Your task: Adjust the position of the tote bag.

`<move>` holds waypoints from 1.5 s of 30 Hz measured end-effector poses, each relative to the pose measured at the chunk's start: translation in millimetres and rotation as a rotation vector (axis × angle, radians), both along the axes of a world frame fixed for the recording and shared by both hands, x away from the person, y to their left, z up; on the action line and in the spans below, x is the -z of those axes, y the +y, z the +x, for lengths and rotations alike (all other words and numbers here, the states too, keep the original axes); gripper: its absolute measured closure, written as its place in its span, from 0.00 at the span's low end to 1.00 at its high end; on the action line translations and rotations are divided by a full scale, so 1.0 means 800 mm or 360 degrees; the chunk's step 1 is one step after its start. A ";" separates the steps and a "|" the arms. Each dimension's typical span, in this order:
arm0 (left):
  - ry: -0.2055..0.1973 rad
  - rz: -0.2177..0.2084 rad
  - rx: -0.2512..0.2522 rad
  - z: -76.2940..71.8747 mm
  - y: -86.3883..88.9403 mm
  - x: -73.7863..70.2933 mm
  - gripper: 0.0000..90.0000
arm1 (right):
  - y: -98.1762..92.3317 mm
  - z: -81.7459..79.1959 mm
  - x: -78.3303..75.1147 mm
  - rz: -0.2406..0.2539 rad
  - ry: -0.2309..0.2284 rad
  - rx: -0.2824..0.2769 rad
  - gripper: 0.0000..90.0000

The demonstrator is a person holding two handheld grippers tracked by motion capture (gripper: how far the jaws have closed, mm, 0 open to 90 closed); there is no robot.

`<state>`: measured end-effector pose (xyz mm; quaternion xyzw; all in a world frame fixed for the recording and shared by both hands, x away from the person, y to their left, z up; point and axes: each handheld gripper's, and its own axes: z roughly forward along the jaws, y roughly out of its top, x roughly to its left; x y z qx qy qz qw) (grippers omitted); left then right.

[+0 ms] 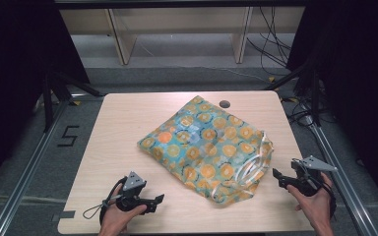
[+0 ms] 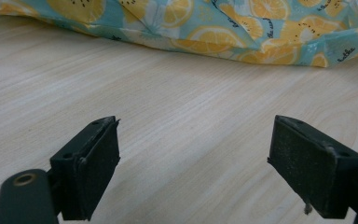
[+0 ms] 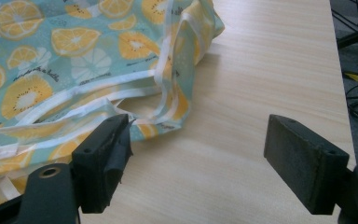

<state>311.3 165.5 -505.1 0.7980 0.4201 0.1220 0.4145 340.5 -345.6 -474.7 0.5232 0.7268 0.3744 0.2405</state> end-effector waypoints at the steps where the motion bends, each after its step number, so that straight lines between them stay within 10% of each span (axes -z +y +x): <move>1: -0.0002 0.0002 -0.0002 0.000 0.000 0.000 0.17 | -0.001 0.001 -0.001 -0.0001 0.0005 -0.0017 0.26; 13: 0.0031 -0.0011 -0.0018 -0.004 -0.008 -0.002 0.17 | 0.008 0.024 -0.030 0.0069 -0.0044 -0.0075 0.26; 25: 0.0069 -0.0122 -0.0015 -0.001 -0.024 -0.006 0.18 | 0.015 0.111 -0.072 0.0001 -0.0006 -0.0248 0.39; 31: 0.0079 -0.0150 0.0002 0.011 -0.042 -0.009 0.21 | 0.032 0.163 -0.061 -0.0120 0.0188 -0.0156 0.34; 32: 0.0180 -0.0302 -0.0005 0.020 -0.052 -0.007 0.22 | 0.033 0.179 -0.054 -0.0170 0.0214 -0.0161 0.34; 40: 0.0218 -0.0177 -0.0010 0.045 -0.078 0.003 0.26 | 0.036 0.198 -0.036 -0.0199 0.0322 -0.0148 0.47; 45: 0.0190 -0.0220 -0.0135 0.058 -0.088 0.004 0.24 | 0.035 0.199 -0.030 -0.0168 0.0323 -0.0136 0.45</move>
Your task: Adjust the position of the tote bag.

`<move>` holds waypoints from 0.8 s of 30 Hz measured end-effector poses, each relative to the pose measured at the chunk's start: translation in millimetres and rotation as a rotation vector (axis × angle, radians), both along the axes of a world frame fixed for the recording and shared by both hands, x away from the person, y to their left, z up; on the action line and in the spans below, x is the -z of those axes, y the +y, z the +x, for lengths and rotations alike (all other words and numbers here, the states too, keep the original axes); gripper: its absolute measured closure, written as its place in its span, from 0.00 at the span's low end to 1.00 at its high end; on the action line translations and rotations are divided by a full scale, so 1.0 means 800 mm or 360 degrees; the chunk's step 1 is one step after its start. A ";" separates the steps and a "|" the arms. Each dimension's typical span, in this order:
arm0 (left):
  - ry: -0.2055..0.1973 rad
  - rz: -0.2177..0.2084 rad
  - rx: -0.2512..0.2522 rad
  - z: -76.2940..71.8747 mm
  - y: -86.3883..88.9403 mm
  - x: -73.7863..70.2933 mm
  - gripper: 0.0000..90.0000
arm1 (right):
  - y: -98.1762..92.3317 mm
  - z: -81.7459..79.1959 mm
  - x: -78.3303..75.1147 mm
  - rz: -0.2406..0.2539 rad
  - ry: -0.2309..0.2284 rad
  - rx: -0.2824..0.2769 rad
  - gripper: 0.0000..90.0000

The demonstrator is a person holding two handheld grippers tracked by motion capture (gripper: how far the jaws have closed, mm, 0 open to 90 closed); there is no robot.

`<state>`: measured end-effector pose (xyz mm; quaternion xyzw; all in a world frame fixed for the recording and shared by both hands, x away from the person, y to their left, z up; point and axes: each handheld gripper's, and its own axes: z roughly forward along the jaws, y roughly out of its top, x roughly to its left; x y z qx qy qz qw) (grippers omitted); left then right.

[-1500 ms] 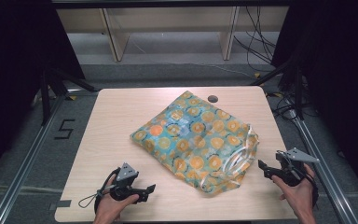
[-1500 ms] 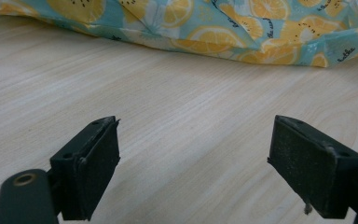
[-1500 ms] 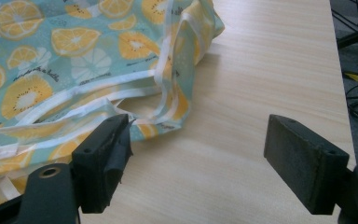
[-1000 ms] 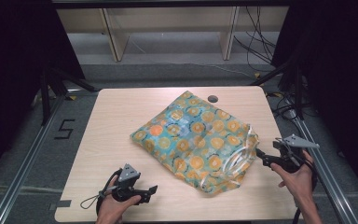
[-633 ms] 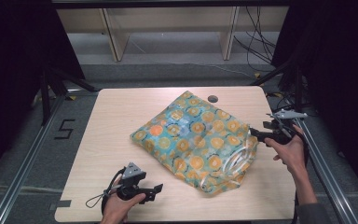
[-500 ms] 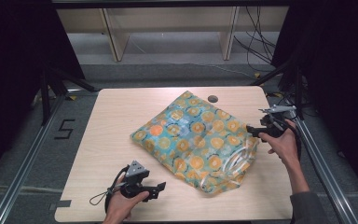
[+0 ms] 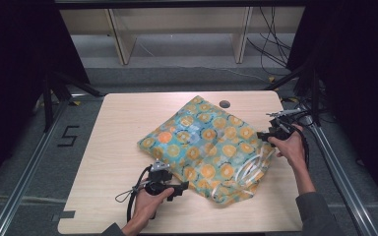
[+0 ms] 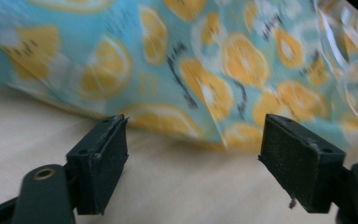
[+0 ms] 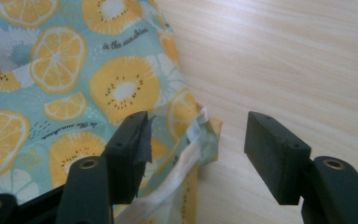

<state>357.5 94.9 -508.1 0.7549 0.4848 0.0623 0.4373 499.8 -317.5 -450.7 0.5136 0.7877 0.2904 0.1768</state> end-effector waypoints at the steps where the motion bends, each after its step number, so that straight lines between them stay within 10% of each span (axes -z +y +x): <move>1: 0.0000 0.0014 -0.0018 0.003 -0.002 0.001 0.23 | 0.000 0.003 0.003 -0.0021 -0.0010 -0.0029 0.44; 8: -0.0022 0.0157 0.0016 0.022 -0.010 0.008 0.37 | 0.010 0.008 0.015 -0.0058 0.0043 -0.0036 0.58; 11: -0.0171 0.0232 0.0087 0.026 -0.011 0.011 0.64 | 0.009 0.007 0.020 -0.0102 0.0054 -0.0048 0.69; 15: -0.0213 0.0185 0.0130 0.026 -0.011 0.014 0.93 | 0.008 -0.003 0.031 -0.0113 0.0062 -0.0089 0.90; 24: -0.0258 0.0269 0.0173 0.046 0.021 0.005 0.99 | 0.019 -0.054 0.040 -0.0083 0.0045 -0.0311 0.99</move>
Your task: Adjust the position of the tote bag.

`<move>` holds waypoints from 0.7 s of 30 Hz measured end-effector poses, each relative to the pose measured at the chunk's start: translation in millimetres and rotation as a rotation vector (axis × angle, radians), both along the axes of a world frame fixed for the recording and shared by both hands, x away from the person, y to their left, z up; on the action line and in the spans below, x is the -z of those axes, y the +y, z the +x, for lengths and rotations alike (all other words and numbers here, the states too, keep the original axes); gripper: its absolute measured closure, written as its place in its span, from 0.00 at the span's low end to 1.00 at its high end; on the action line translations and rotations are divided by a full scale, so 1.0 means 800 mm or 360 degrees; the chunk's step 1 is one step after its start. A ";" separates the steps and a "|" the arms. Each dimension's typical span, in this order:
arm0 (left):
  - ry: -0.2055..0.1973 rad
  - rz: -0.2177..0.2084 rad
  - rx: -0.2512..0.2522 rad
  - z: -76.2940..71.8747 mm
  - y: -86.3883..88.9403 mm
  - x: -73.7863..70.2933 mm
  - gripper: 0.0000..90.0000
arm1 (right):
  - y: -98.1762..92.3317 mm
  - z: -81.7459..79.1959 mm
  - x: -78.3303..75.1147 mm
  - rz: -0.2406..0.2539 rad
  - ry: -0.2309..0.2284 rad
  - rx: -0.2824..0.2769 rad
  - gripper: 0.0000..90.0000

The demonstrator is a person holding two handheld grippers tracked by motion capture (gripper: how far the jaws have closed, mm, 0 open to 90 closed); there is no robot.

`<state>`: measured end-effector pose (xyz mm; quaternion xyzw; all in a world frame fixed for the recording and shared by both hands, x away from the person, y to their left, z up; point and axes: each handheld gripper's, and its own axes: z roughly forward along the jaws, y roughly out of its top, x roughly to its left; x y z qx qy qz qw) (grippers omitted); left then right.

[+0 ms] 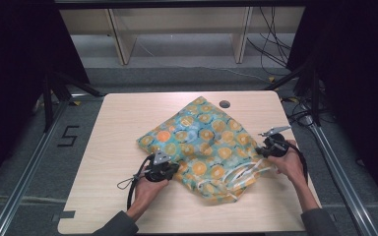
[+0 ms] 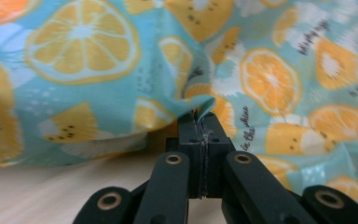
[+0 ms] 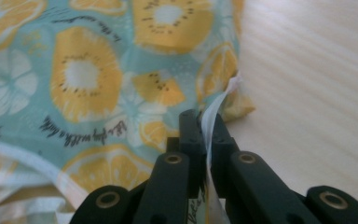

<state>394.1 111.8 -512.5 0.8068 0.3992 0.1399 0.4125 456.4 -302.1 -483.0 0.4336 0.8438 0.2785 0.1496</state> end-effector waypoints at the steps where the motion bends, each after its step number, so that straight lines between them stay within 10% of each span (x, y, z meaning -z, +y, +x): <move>1: 0.0006 0.0015 -0.0010 0.003 0.006 0.000 0.99 | 0.001 -0.008 -0.002 0.0004 0.0009 -0.0033 0.99; 9: 0.0067 0.0019 -0.0052 0.040 0.034 -0.003 0.99 | 0.034 -0.076 -0.005 0.0080 0.0004 -0.0236 1.00; 21: 0.0111 0.0020 -0.0094 0.088 0.038 -0.008 0.98 | 0.080 -0.109 0.005 0.0117 0.0014 -0.0488 1.00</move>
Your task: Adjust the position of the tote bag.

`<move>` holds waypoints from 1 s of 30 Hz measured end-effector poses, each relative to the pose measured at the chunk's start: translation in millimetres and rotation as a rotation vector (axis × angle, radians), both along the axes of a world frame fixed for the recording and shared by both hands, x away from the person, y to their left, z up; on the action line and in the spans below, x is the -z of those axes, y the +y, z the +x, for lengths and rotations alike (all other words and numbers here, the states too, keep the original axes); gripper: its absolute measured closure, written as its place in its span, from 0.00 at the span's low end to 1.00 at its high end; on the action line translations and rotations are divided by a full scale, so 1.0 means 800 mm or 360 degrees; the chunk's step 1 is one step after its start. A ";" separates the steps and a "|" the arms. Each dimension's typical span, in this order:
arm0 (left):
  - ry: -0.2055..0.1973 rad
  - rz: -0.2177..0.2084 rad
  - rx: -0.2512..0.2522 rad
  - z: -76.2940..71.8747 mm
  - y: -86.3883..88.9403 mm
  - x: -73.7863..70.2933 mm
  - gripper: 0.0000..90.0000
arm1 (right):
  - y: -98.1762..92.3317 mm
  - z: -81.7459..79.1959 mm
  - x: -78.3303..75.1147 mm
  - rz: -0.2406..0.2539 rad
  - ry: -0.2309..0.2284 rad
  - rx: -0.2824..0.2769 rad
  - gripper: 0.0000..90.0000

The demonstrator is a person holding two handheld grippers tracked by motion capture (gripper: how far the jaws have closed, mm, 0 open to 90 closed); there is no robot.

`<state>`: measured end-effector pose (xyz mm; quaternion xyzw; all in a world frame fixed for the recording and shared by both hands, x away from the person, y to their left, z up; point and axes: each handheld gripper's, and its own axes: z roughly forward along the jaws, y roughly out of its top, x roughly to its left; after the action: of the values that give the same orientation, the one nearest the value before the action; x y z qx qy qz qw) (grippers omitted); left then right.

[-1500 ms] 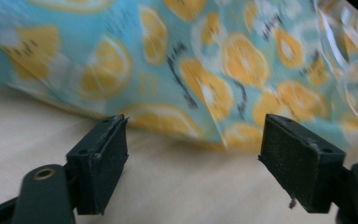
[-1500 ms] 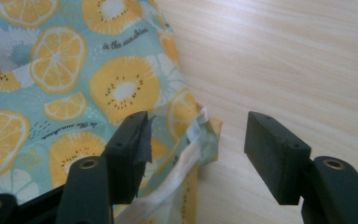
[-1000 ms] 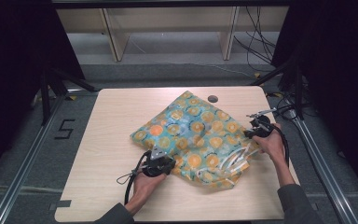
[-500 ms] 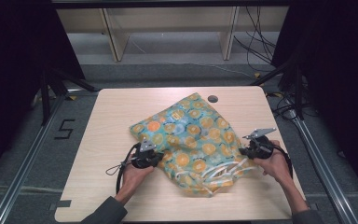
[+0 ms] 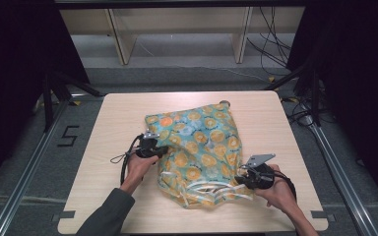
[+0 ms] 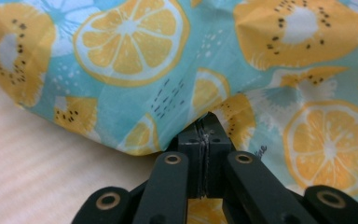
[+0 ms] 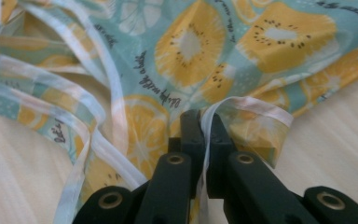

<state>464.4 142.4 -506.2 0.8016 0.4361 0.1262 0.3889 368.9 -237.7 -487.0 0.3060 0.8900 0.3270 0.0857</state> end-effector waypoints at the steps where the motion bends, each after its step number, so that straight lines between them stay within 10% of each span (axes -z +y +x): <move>1: -0.0004 0.0015 0.0000 0.003 0.000 -0.001 0.98 | 0.000 0.000 0.000 0.0000 0.0000 0.0000 1.00; 6: 0.0004 -0.0010 -0.0010 0.009 0.005 0.000 0.95 | 0.014 -0.012 -0.003 -0.0026 0.0012 -0.0050 0.99; 10: 0.0024 0.0029 -0.0030 -0.007 0.013 -0.015 0.70 | 0.016 -0.013 0.000 0.0008 -0.0009 -0.0063 0.97; 14: -0.0038 0.0204 0.0136 -0.060 0.013 -0.050 0.48 | 0.016 -0.014 0.000 0.0032 0.0001 -0.0037 0.92; 20: -0.0074 0.0032 0.0457 -0.137 -0.008 -0.070 0.33 | 0.013 -0.013 -0.004 0.0075 -0.0044 0.0046 0.71; 30: -0.0042 0.0097 0.0595 -0.171 -0.035 -0.050 0.25 | -0.001 -0.018 -0.023 0.0209 -0.0121 0.0164 0.53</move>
<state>327.5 114.1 -466.3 0.8783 0.2704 0.0754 0.3870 354.7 -238.5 -468.5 0.3436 0.8458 0.3913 0.1159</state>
